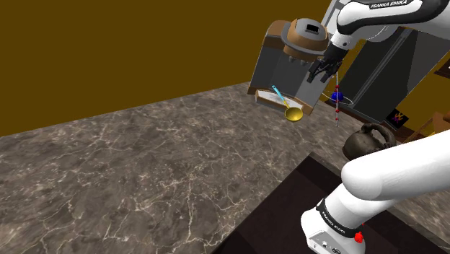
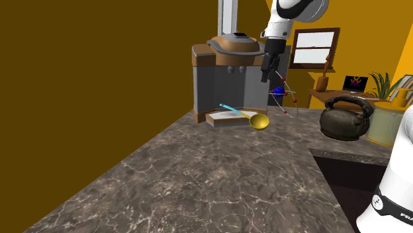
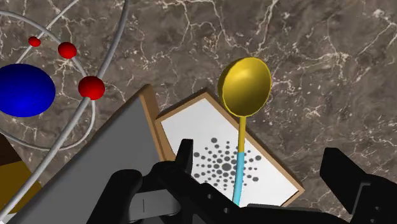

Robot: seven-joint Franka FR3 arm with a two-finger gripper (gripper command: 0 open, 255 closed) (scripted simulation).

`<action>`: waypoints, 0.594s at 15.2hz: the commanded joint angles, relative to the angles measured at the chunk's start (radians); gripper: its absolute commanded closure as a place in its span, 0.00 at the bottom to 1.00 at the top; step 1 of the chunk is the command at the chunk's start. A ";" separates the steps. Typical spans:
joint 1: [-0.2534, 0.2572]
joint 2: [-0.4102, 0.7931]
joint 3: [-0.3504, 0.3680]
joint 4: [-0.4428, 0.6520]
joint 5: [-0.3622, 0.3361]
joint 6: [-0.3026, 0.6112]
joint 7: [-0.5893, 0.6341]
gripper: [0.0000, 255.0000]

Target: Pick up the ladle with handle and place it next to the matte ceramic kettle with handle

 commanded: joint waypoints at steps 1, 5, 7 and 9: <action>0.008 0.120 0.036 -0.042 -0.032 0.096 0.072 0.00; 0.010 -0.014 0.059 -0.037 -0.049 0.123 0.114 0.00; 0.015 0.015 0.075 -0.074 -0.069 0.182 0.128 0.00; 0.019 0.049 0.092 -0.105 -0.091 0.242 0.143 0.00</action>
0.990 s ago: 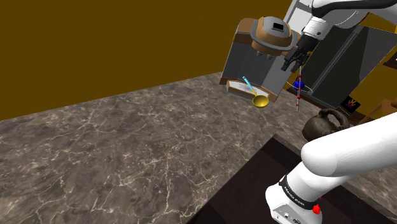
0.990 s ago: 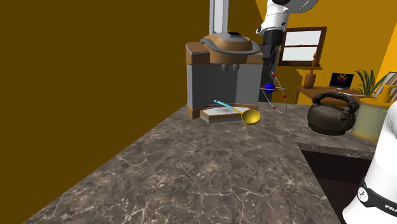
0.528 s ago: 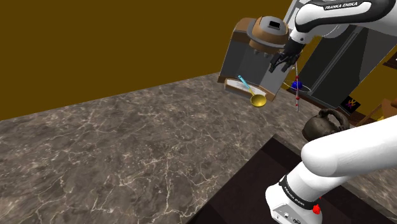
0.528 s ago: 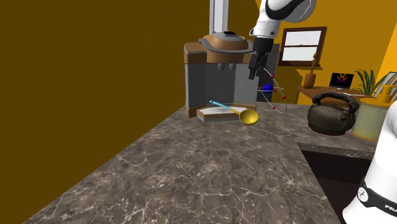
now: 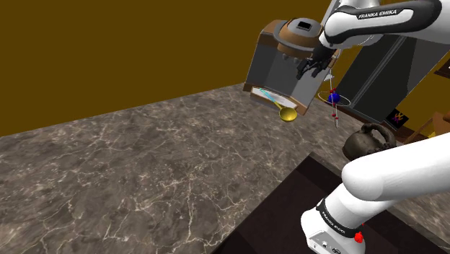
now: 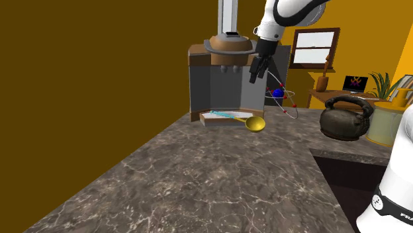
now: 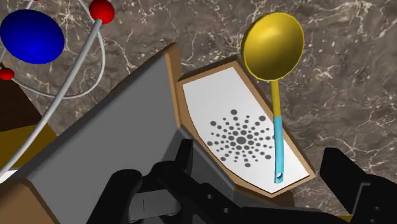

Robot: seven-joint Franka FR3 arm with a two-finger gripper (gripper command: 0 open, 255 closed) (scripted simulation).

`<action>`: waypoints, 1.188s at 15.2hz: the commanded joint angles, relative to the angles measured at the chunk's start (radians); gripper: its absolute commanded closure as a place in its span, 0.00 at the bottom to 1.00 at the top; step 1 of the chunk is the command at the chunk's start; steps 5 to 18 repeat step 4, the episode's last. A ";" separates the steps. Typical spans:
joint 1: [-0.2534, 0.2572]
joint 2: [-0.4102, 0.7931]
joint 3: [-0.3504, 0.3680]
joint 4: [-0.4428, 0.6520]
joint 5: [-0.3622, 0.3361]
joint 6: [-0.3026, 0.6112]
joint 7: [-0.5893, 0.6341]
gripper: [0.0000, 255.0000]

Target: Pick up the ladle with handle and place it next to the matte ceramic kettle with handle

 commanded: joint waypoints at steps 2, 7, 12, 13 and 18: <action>0.004 0.120 0.019 -0.048 -0.035 0.096 0.025 0.00; 0.006 0.164 0.035 -0.071 -0.063 0.155 0.046 0.00; 0.006 0.164 0.035 -0.071 -0.063 0.155 0.046 0.00; 0.006 0.164 0.035 -0.071 -0.063 0.155 0.046 0.00; 0.006 0.164 0.035 -0.071 -0.063 0.155 0.046 0.00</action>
